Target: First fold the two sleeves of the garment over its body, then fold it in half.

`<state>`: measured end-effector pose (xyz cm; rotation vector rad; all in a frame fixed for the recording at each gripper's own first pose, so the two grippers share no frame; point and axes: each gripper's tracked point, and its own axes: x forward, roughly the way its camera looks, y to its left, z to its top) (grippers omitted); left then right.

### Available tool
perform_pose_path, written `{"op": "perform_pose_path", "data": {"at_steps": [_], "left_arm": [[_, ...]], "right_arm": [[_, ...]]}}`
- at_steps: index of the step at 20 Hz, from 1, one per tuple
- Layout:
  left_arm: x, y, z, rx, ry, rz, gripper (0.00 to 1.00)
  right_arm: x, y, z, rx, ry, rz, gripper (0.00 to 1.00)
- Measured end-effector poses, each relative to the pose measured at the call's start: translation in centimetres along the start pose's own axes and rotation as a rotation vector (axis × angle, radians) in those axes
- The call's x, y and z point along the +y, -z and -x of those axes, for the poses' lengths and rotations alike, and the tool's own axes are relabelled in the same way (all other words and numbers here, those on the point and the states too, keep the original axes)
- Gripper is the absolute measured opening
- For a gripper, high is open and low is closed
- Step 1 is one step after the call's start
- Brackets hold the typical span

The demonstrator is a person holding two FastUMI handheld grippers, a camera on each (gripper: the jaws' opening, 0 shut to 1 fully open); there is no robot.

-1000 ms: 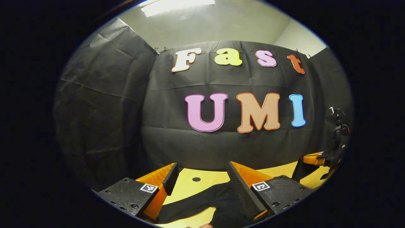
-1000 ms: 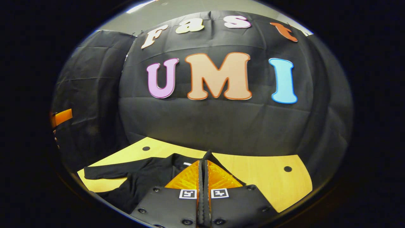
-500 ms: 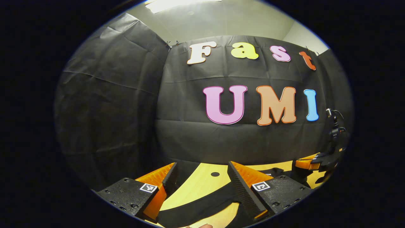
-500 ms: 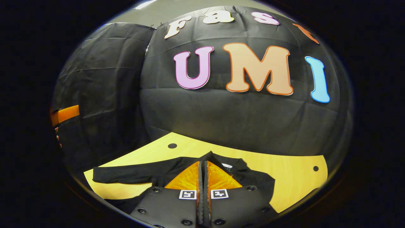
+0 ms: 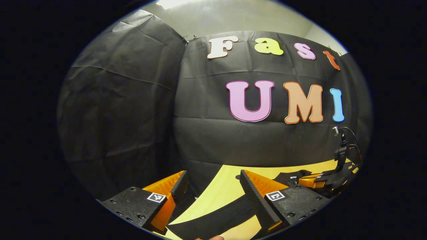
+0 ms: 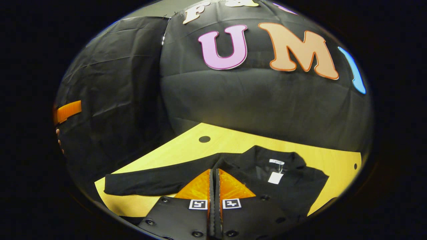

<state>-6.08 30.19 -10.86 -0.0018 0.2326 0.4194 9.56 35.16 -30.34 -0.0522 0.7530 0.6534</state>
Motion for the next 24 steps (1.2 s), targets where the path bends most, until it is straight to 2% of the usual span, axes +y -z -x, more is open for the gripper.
{"op": "perform_pose_path", "data": {"at_steps": [1,2,3,4,5,6,7,8,9,11,12,13,14,15,17,18,24], "left_arm": [[0.3,0.3,-0.1,0.009,-0.003,0.002,0.93],[0.5,0.6,-0.2,0.018,0.002,0.005,0.93],[0.5,1.1,-0.2,0.027,0.008,0.008,0.88],[0.8,1.6,-0.4,0.042,0.008,0.013,0.88],[1.2,2.4,-0.4,0.063,0.003,0.019,0.97],[1.8,3.2,-0.4,0.083,-0.01,0.025,0.97],[2.5,3.8,-0.2,0.1,-0.026,0.027,0.97],[3.1,4.5,0.0,0.114,-0.043,0.027,0.98],[3.6,5.4,0.2,0.129,-0.058,0.023,0.93],[4.8,7.4,0.9,0.169,-0.092,0.01,0.93],[5.4,8.7,1.3,0.193,-0.109,0.01,0.98],[5.9,9.8,2.0,0.224,-0.125,0.016,0.93],[6.3,10.9,2.4,0.251,-0.142,0.029,0.93],[6.5,12.1,2.7,0.274,-0.158,0.045,0.93],[6.9,14.5,3.5,0.328,-0.188,0.077,0.94],[7.0,15.9,3.8,0.358,-0.203,0.086,0.94],[7.6,24.4,6.3,0.532,-0.25,0.1,0.94]], "right_arm": [[-0.1,0.2,-0.6,0.002,0.002,-0.001,0.02],[0.1,0.2,-0.7,0.005,-0.01,-0.014,0.02],[0.3,0.2,-0.2,0.014,-0.016,-0.034,0.07],[0.5,-0.6,0.1,-0.02,-0.015,-0.036,0.35],[0.0,-1.4,0.4,-0.052,0.006,-0.019,0.62],[-0.6,-2.3,0.7,-0.08,0.031,0.003,0.89],[-1.0,-3.0,1.4,-0.099,0.046,0.016,0.98],[-1.0,-3.3,2.1,-0.112,0.052,0.026,0.98],[-1.2,-3.4,2.6,-0.12,0.056,0.035,0.98],[-1.7,-3.7,3.4,-0.128,0.068,0.059,0.98],[-1.8,-3.8,3.8,-0.131,0.07,0.073,0.98],[-1.8,-3.9,4.3,-0.136,0.071,0.087,0.98],[-1.8,-4.0,4.5,-0.139,0.07,0.1,0.94],[-1.8,-4.0,4.9,-0.139,0.068,0.113,0.94],[-1.7,-3.5,5.4,-0.128,0.063,0.128,0.94],[-1.6,-3.2,5.8,-0.121,0.058,0.129,0.98],[-0.9,-1.1,6.5,-0.085,0.044,0.135,0.94]]}}
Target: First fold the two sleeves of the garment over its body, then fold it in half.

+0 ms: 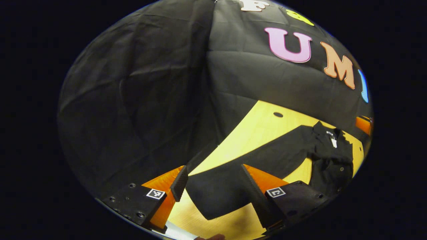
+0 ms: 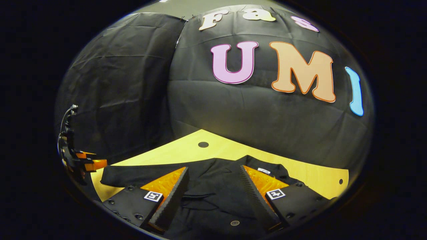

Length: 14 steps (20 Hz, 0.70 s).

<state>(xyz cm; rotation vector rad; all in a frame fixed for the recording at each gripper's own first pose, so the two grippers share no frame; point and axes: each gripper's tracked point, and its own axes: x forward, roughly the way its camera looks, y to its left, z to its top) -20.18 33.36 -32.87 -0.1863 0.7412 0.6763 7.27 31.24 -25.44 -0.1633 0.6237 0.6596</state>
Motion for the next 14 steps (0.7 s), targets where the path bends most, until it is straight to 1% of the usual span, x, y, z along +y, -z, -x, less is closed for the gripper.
{"op": "perform_pose_path", "data": {"at_steps": [1,2,4,6,7,8,9,10,11,12,13,14], "left_arm": [[0.2,1.0,-0.4,0.023,-0.006,0.002,0.94],[0.0,1.9,-0.9,0.042,-0.011,0.003,0.94],[0.4,3.8,-1.5,0.089,-0.03,0.003,0.94],[0.6,5.3,-1.9,0.127,-0.04,0.013,0.95],[0.7,6.4,-2.0,0.153,-0.046,0.014,0.94],[0.6,6.2,-1.7,0.138,-0.041,0.026,0.94],[0.6,6.1,-2.2,0.113,-0.042,0.014,0.98],[0.4,6.4,-2.0,0.135,-0.032,0.01,0.98],[0.2,6.0,-1.8,0.121,-0.022,0.013,0.94],[-0.1,6.0,-2.1,0.124,-0.016,0.012,0.93],[-0.8,6.1,-2.3,0.122,-0.002,0.008,0.8],[-1.5,6.0,-2.4,0.121,0.02,-0.004,0.74]], "right_arm": [[0.2,0.3,0.0,0.006,-0.001,0.001,0.94],[0.2,0.6,0.0,0.012,-0.003,0.003,0.97],[0.2,1.0,0.1,0.025,0.0,0.011,0.99],[0.2,1.0,-0.1,0.027,-0.002,0.009,0.99],[0.2,1.0,0.1,0.024,-0.002,0.008,0.97],[0.1,0.9,0.1,0.02,-0.001,0.008,0.97],[0.1,0.9,0.2,0.018,0.002,0.007,0.96],[0.0,0.9,0.2,0.02,0.003,0.005,0.96],[0.1,1.0,0.2,0.026,-0.004,0.002,0.96],[0.0,1.1,0.2,0.031,-0.008,0.001,0.97],[-0.2,1.1,0.3,0.035,-0.008,0.003,0.97],[-0.3,1.3,0.4,0.036,-0.011,0.004,0.99]]}}
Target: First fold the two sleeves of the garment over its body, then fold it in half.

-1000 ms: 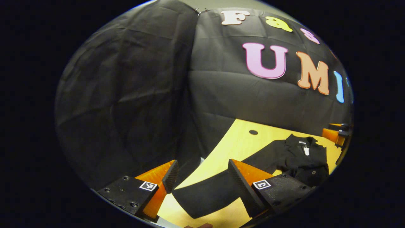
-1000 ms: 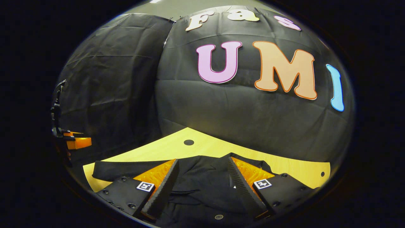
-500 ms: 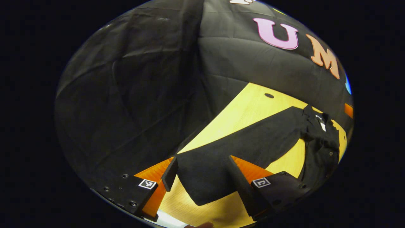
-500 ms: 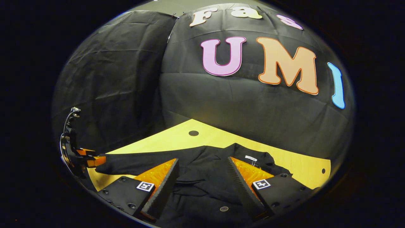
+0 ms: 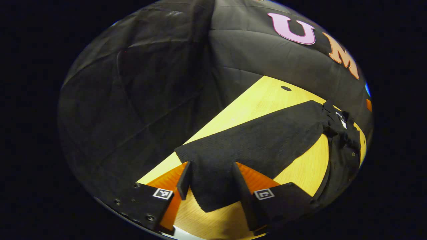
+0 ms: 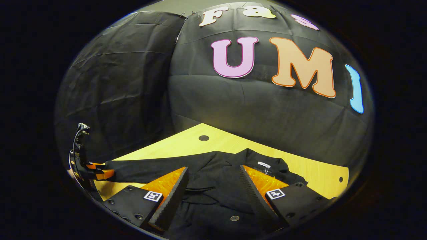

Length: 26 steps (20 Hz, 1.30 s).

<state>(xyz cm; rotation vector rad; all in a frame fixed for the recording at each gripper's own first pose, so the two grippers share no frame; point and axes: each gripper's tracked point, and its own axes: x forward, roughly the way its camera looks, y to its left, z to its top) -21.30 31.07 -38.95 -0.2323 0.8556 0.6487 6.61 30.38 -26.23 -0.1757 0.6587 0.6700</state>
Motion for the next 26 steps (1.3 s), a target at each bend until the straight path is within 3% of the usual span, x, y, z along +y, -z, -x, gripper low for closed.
{"op": "perform_pose_path", "data": {"at_steps": [3,5,8,13,20,26], "left_arm": [[-1.6,0.1,-0.1,0.009,0.039,-0.006,0.24],[-1.7,0.0,-0.5,0.016,0.036,0.001,0.02],[-1.8,-0.8,0.2,0.034,0.056,0.034,0.0],[-4.0,-7.0,2.8,-0.086,0.136,0.003,0.0],[-13.7,-15.8,7.0,-0.256,0.31,-0.122,0.0],[-24.4,-18.0,9.2,-0.318,0.485,-0.243,0.0]], "right_arm": [[-0.6,0.3,0.9,-0.004,0.009,0.007,0.97],[-0.8,0.2,1.5,-0.012,0.0,0.007,0.97],[-1.5,-0.7,2.7,-0.05,0.012,0.015,0.97],[-2.5,-1.0,4.4,-0.09,0.021,-0.009,0.95],[-5.3,-0.5,7.3,-0.122,0.078,-0.042,0.95],[-9.7,1.6,11.0,-0.134,0.166,-0.104,0.95]]}}
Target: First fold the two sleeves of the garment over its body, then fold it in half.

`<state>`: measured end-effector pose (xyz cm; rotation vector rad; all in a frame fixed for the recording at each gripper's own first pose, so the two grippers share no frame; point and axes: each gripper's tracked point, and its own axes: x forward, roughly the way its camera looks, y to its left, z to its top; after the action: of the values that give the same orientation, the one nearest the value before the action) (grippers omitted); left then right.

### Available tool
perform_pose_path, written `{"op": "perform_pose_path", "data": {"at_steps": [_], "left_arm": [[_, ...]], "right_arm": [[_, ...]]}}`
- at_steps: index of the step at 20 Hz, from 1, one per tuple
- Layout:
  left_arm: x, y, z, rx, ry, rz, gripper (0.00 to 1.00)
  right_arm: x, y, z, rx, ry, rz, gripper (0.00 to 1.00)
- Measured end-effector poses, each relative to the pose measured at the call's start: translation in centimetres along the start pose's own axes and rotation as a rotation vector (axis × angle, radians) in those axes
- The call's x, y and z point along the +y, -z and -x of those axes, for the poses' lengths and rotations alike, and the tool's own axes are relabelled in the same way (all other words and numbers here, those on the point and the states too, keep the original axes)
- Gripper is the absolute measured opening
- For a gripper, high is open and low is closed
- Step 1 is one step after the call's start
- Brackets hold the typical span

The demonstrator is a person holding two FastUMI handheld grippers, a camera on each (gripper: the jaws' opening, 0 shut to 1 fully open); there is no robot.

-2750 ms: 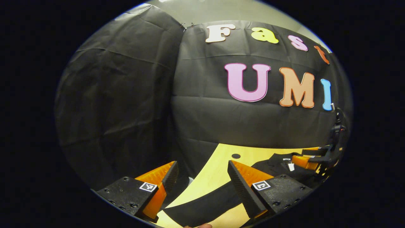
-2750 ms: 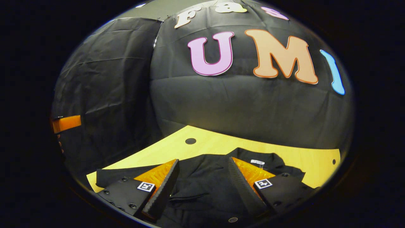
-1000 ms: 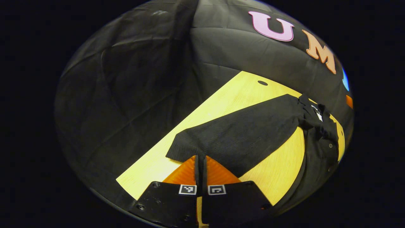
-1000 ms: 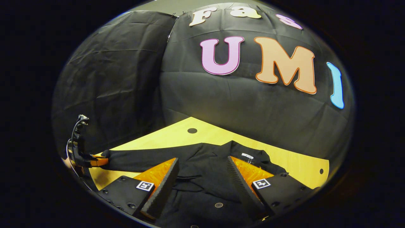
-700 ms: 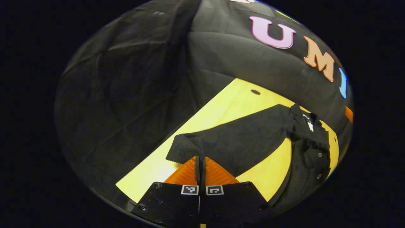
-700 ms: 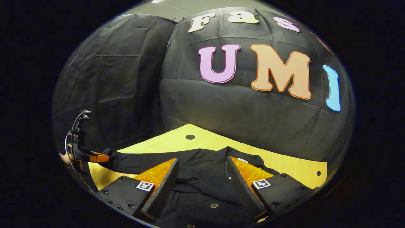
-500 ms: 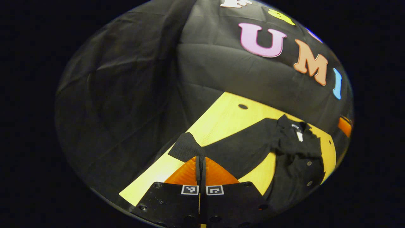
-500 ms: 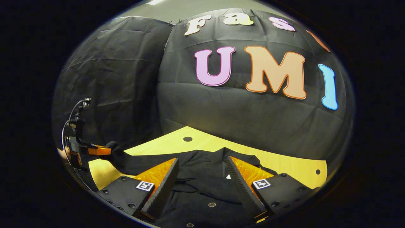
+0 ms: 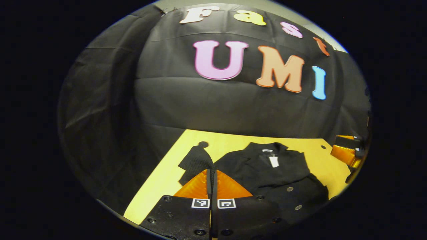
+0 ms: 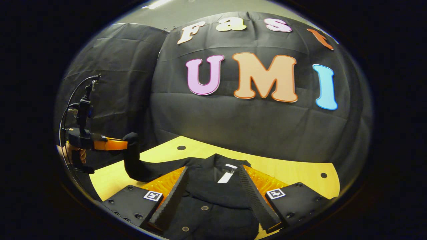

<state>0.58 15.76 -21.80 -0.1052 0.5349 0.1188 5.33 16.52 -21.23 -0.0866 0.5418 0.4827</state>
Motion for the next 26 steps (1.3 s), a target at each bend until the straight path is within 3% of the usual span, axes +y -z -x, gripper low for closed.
{"op": "perform_pose_path", "data": {"at_steps": [8,14,18,23,24,25,26], "left_arm": [[-12.3,-0.8,-4.7,0.017,0.203,-0.104,0.0],[-21.6,1.7,-7.7,0.072,0.332,-0.193,0.0],[-26.1,4.6,-9.6,0.139,0.37,-0.236,0.0],[-28.3,4.1,-10.2,0.13,0.327,-0.291,0.0],[-29.6,3.6,-9.0,0.115,0.38,-0.272,0.03],[-30.7,2.1,-7.9,0.077,0.39,-0.245,0.35],[-30.2,0.2,-7.0,0.031,0.343,-0.241,0.68]], "right_arm": [[-8.0,3.3,5.3,0.013,0.145,-0.094,0.97],[-12.8,6.0,9.3,0.035,0.24,-0.152,0.95],[-14.9,8.0,11.1,0.062,0.276,-0.179,0.97],[-16.2,10.1,12.5,0.101,0.257,-0.195,0.97],[-16.3,10.2,12.4,0.099,0.241,-0.193,0.97],[-16.2,10.4,12.3,0.097,0.223,-0.19,0.97],[-16.1,10.4,12.2,0.095,0.203,-0.186,0.97]]}}
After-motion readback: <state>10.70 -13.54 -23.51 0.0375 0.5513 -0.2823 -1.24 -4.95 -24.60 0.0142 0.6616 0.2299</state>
